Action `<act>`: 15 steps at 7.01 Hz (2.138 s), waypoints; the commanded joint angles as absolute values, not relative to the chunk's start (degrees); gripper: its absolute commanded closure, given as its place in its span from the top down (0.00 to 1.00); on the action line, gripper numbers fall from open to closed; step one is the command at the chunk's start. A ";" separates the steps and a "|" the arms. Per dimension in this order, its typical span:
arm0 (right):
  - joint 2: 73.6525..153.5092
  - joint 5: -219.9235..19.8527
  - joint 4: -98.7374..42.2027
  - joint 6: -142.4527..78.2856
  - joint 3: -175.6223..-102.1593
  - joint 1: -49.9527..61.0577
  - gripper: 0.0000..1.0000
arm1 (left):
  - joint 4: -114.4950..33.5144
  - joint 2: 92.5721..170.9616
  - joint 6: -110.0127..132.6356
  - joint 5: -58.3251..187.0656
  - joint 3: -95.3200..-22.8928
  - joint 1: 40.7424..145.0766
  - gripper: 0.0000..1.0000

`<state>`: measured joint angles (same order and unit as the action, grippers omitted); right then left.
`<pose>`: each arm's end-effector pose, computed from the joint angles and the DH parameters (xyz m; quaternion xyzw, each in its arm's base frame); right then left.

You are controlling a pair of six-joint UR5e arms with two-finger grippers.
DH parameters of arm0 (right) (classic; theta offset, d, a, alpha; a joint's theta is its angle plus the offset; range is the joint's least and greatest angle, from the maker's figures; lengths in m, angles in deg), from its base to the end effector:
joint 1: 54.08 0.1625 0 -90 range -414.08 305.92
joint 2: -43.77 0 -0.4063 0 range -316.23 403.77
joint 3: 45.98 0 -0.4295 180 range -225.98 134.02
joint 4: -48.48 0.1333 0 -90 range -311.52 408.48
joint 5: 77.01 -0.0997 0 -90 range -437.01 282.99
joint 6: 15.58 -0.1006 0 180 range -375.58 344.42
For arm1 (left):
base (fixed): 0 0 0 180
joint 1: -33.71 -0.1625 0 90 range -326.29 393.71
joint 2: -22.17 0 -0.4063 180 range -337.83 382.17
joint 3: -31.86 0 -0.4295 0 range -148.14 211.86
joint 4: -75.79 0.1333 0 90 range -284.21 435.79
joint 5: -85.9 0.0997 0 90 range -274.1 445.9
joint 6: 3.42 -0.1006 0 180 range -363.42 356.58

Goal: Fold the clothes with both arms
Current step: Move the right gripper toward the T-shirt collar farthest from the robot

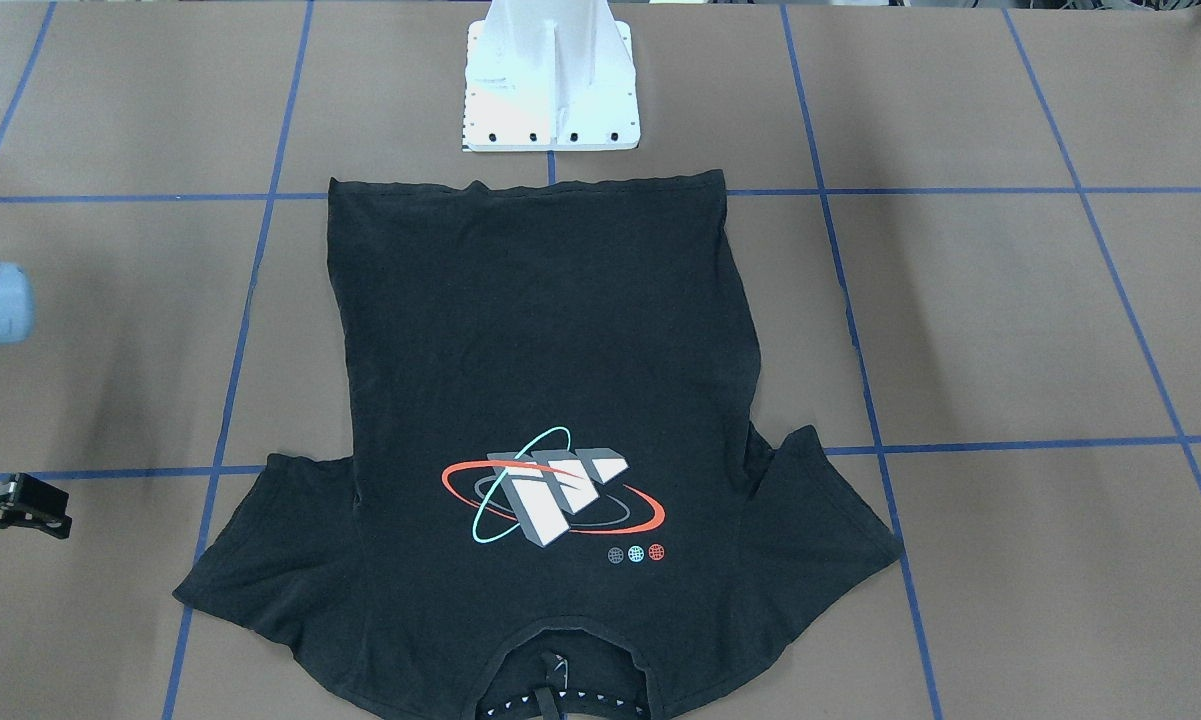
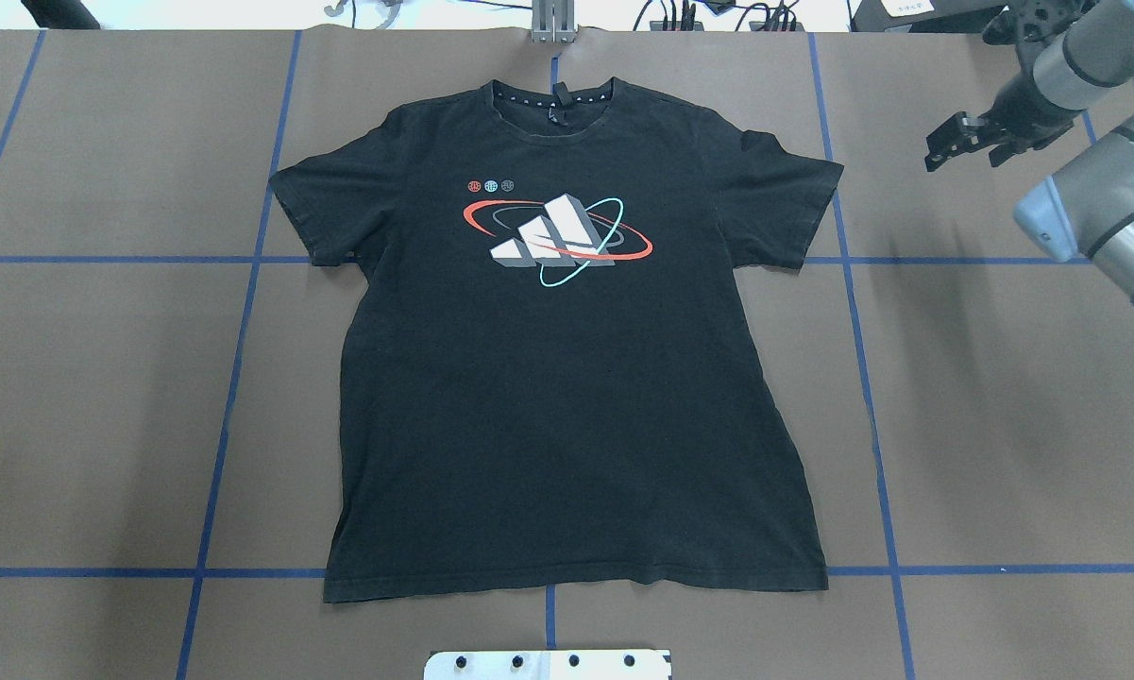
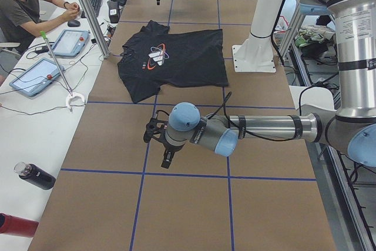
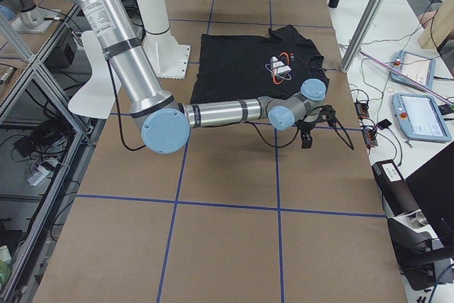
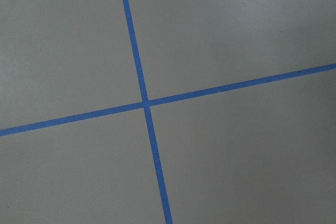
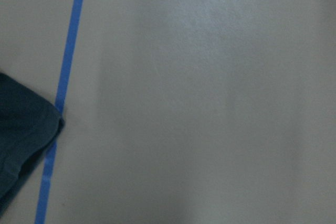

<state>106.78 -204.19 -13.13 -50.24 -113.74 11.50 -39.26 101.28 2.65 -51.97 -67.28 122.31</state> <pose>-0.2398 -0.7035 0.5016 0.0845 -0.3991 -0.0095 0.9130 -0.0472 -0.4721 0.5971 0.1583 0.4085 0.0454 0.8978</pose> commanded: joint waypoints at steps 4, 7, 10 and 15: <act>103.20 -195.87 13.49 -59.44 -103.73 4.65 0.70 | -39.26 101.27 2.65 -52.00 -67.28 122.31 1.00; 100.21 -194.70 13.41 -59.53 -100.76 3.93 0.67 | -39.26 101.19 2.65 -52.00 -67.28 122.31 1.00; 99.94 -194.26 13.24 -59.53 -99.43 3.75 0.65 | -39.26 101.19 2.65 -52.00 -67.19 122.31 1.00; 99.58 -194.08 13.15 -59.62 -98.63 3.23 0.28 | -39.26 101.19 2.65 -52.00 -67.28 122.31 1.00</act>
<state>99.59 -194.10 13.15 -59.59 -98.78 3.28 -39.21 101.19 2.65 -52.00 -67.23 122.31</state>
